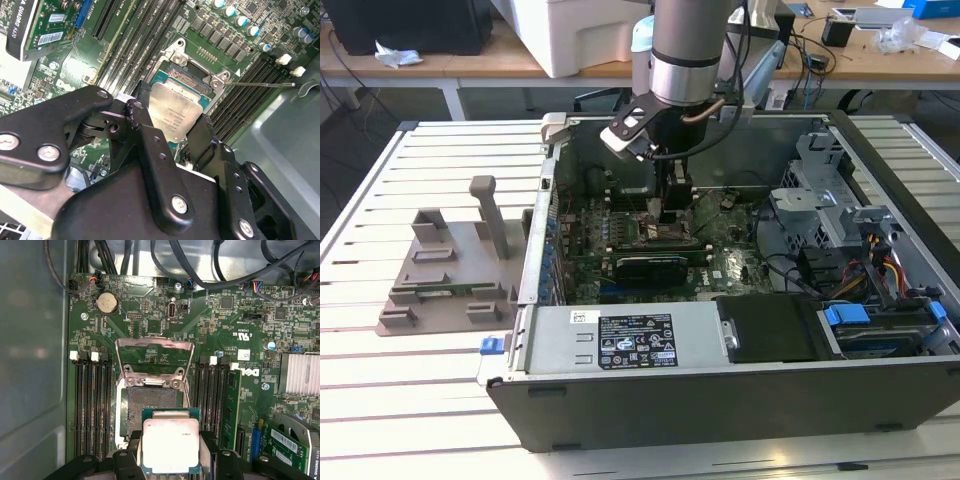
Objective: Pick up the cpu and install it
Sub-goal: 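Place the cpu into insertion slot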
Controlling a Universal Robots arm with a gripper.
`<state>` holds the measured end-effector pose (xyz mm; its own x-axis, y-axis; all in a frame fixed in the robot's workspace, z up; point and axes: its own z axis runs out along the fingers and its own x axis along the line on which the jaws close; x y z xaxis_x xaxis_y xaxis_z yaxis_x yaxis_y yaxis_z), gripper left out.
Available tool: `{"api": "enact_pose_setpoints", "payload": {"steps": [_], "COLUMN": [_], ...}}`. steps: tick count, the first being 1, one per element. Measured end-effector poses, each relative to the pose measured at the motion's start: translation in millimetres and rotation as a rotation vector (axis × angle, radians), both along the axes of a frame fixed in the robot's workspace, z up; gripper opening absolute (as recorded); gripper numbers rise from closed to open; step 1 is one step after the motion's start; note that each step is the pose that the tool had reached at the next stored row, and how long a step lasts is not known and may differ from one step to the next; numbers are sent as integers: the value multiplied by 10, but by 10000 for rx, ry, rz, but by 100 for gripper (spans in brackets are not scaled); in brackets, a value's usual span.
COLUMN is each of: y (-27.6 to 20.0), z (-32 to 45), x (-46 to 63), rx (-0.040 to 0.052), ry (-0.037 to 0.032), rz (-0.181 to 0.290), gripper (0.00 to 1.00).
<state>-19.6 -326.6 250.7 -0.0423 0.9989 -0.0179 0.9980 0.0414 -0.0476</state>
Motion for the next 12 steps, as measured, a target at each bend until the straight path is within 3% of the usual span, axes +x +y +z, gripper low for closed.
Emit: {"api": "enact_pose_setpoints", "payload": {"steps": [7, 12], "y": [9, 56], "z": [-62, -135], "x": [-1, 0], "rx": [-1, 0], "ry": [1, 2], "rz": [-2, -1], "gripper": [54, 54]}}
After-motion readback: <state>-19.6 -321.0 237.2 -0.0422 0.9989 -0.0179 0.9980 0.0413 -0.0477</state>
